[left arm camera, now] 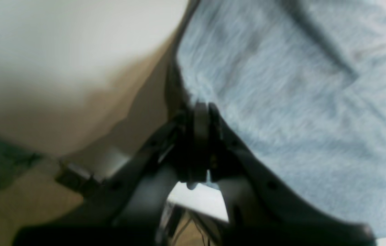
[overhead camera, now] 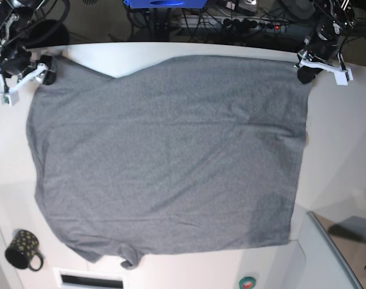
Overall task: Layout the t-shirt on the table in an organized manner, then fold the t-shirt properly
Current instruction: 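Release and regrasp the shirt corners with both grippers, then tug the shirt corners apart with both grippers to flatten it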
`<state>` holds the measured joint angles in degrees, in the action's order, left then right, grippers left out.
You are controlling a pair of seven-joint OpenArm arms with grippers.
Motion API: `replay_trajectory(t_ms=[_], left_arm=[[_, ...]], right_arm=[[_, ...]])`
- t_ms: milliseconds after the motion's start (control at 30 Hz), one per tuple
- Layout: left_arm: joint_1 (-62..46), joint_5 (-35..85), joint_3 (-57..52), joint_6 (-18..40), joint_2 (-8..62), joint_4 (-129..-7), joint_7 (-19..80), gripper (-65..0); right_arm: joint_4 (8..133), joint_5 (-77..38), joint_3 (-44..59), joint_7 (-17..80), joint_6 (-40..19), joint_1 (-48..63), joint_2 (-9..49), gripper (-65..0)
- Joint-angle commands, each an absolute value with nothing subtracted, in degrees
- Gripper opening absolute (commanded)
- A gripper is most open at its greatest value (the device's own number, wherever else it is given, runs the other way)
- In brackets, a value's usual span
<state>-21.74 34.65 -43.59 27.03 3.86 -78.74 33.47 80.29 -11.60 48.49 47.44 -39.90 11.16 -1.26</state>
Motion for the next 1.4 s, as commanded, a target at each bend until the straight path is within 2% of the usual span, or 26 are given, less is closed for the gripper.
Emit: replay_trajectory(t_ms=[0, 233, 333, 433, 533, 600, 667, 700, 767, 933, 1000, 1367], left_arm=[[-21.9, 35.4, -43.7, 27.4, 4.4, -80.4, 32.4, -65.0], [-21.2, 35.4, -42.8, 27.3, 4.6, -83.6, 37.1, -65.0], [-20.3, 35.4, -42.8, 27.3, 4.6, -84.5, 37.2, -65.0], [-19.6, 35.4, -43.0, 27.3, 4.8, -84.4, 37.3, -65.0], [-19.6, 35.4, -42.8, 27.3, 5.7, -84.6, 37.3, -65.0], [-19.2, 35.4, -42.9, 27.3, 5.9, -84.5, 37.3, -65.0], [-19.2, 35.4, -43.0, 27.3, 5.9, -84.2, 37.3, -65.0], [-19.3, 35.4, -43.0, 27.3, 5.9, -84.2, 37.2, -65.0], [-19.5, 35.4, -43.0, 27.3, 5.9, -84.2, 37.1, -65.0], [-19.5, 35.3, -43.1, 27.3, 6.4, -84.2, 37.1, -65.0], [-19.5, 35.3, -43.1, 27.3, 6.7, -84.1, 37.1, -65.0], [-19.6, 35.3, -43.2, 27.3, 7.1, -84.1, 37.1, -65.0]], right_arm=[[80.7, -11.4, 48.7, 49.0, -40.0, 11.3, -0.7, -26.1], [81.1, -11.4, 48.4, 54.0, -40.0, 11.4, -2.8, -26.1], [81.1, -11.4, 45.1, 54.5, -40.0, 12.4, -3.1, -26.6], [81.2, -11.4, 42.5, 54.2, -40.0, 13.2, -3.0, -35.3], [81.2, -11.4, 42.2, 54.5, -40.0, 13.3, -3.1, -50.0], [81.2, -11.4, 42.2, 54.5, -40.0, 13.3, -3.1, -57.5], [81.2, -11.4, 42.3, 54.5, -40.0, 13.4, -3.0, -59.4], [81.2, -11.4, 42.3, 54.5, -40.0, 13.7, -2.9, -58.7], [81.8, -11.4, 42.4, 54.5, -40.0, 14.5, -2.8, -53.0], [87.2, -13.2, 47.8, 54.1, -40.0, 15.3, -3.5, -27.0], [87.1, -15.5, 49.3, 54.0, -40.0, 14.4, -2.5, -21.0], [69.2, -17.6, 53.3, 54.1, -40.0, 4.4, 3.3, -20.1]])
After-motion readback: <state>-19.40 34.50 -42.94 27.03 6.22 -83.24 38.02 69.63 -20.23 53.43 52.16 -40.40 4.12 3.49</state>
